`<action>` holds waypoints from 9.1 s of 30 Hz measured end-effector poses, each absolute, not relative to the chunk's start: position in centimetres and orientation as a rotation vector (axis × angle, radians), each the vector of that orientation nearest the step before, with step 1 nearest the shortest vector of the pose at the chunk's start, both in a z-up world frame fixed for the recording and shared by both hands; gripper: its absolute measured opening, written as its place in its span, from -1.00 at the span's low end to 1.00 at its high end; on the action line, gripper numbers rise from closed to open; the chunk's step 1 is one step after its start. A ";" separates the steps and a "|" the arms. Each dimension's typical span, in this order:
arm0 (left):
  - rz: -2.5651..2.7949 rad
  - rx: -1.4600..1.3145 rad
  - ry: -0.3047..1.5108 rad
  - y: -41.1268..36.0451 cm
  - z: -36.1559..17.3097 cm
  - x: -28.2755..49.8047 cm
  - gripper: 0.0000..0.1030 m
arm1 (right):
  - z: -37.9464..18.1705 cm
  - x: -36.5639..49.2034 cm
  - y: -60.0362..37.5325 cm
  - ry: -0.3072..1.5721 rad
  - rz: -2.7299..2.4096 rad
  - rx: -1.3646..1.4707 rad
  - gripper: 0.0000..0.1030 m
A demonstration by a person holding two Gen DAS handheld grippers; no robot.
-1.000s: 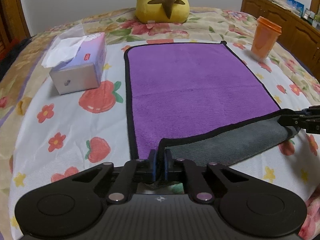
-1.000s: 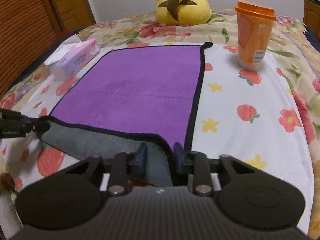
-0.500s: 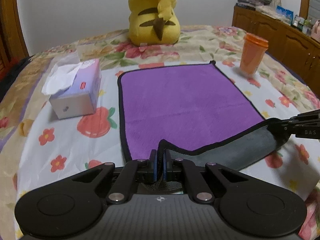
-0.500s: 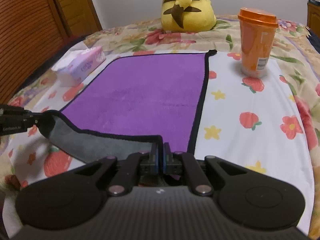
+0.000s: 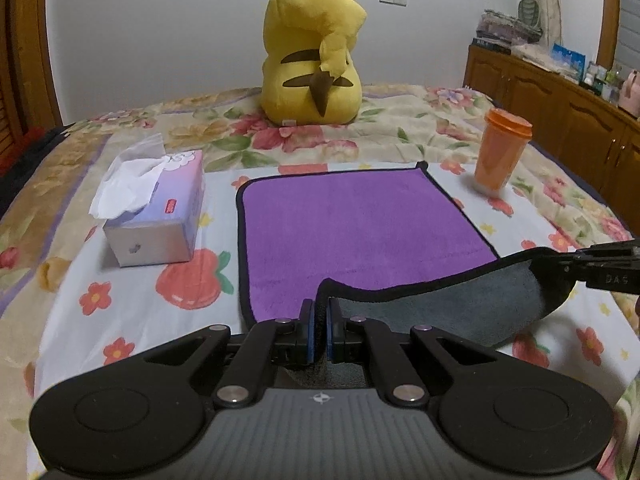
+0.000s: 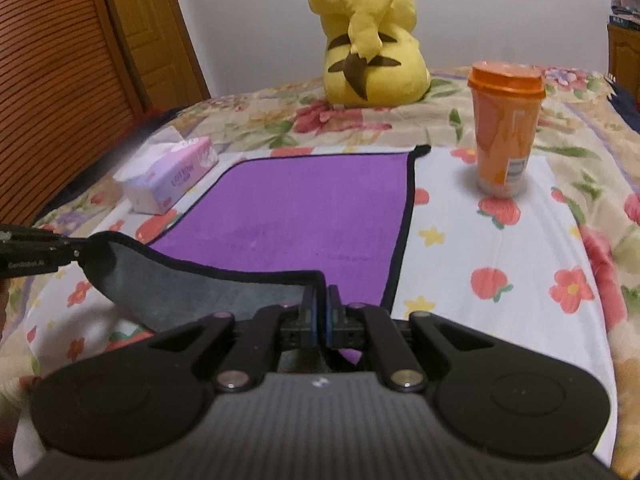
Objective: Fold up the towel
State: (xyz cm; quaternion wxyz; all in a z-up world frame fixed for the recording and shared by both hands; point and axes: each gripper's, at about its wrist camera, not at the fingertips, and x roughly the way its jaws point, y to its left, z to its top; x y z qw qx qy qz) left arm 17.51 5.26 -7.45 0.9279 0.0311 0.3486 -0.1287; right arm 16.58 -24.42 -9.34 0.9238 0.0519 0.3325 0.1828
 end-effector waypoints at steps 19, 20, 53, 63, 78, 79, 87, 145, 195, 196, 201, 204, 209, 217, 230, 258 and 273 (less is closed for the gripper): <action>-0.243 0.051 0.644 5.2 -6.6 20.9 -0.84 | -9.4 19.7 -24.9 0.648 0.377 0.056 -0.91; -0.245 0.052 0.643 5.2 -6.6 21.1 -0.84 | -9.5 19.9 -24.9 0.647 0.377 0.052 -0.91; -0.248 0.046 0.567 4.9 -5.4 26.5 -0.85 | -7.2 25.9 -23.4 0.527 0.405 -0.068 -0.91; -0.244 0.060 0.512 4.4 -4.9 28.4 -0.85 | -6.7 28.0 -23.0 0.501 0.407 -0.139 -0.92; -0.200 0.078 0.447 3.8 -3.9 32.4 -0.85 | -6.0 31.2 -23.4 0.434 0.351 -0.171 -0.92; -0.196 0.079 0.444 3.7 -4.0 32.7 -0.85 | -6.1 31.5 -23.4 0.430 0.345 -0.171 -0.92; -0.163 0.087 0.451 3.5 -6.1 35.4 -0.85 | -7.6 33.4 -22.8 0.408 0.304 -0.199 -0.92; -0.194 0.137 0.593 2.0 -3.9 24.3 -0.39 | -4.9 21.6 -24.6 0.503 0.257 -0.042 0.02; -0.176 0.109 0.573 0.1 -0.5 9.4 1.00 | -3.3 9.5 -24.7 0.484 0.173 0.012 1.00; -0.179 0.109 0.571 0.1 -0.4 8.9 1.00 | -3.0 9.1 -24.7 0.479 0.173 0.011 1.00; -0.187 0.107 0.577 0.1 -0.1 6.9 1.00 | -2.2 7.4 -24.6 0.464 0.176 0.013 1.00; -0.190 0.102 0.581 0.2 -0.2 6.0 1.00 | -2.0 6.4 -24.5 0.461 0.179 0.019 1.00; -0.178 0.096 0.585 0.5 -0.3 4.5 1.00 | -1.9 5.1 -24.3 0.458 0.180 0.023 1.00; -0.165 0.092 0.584 0.4 -0.9 2.7 1.00 | -2.2 2.9 -23.9 0.452 0.178 0.019 1.00; -0.158 0.076 0.598 -0.5 -2.9 1.5 1.00 | -4.4 1.2 -24.4 0.455 0.154 0.028 1.00; -0.125 0.092 0.516 -0.8 -3.3 -0.3 1.00 | -5.7 0.1 -25.3 0.442 0.136 0.033 1.00; -0.112 0.091 0.413 -0.6 -2.3 -1.4 1.00 | -5.1 -0.6 -25.8 0.370 0.125 0.044 1.00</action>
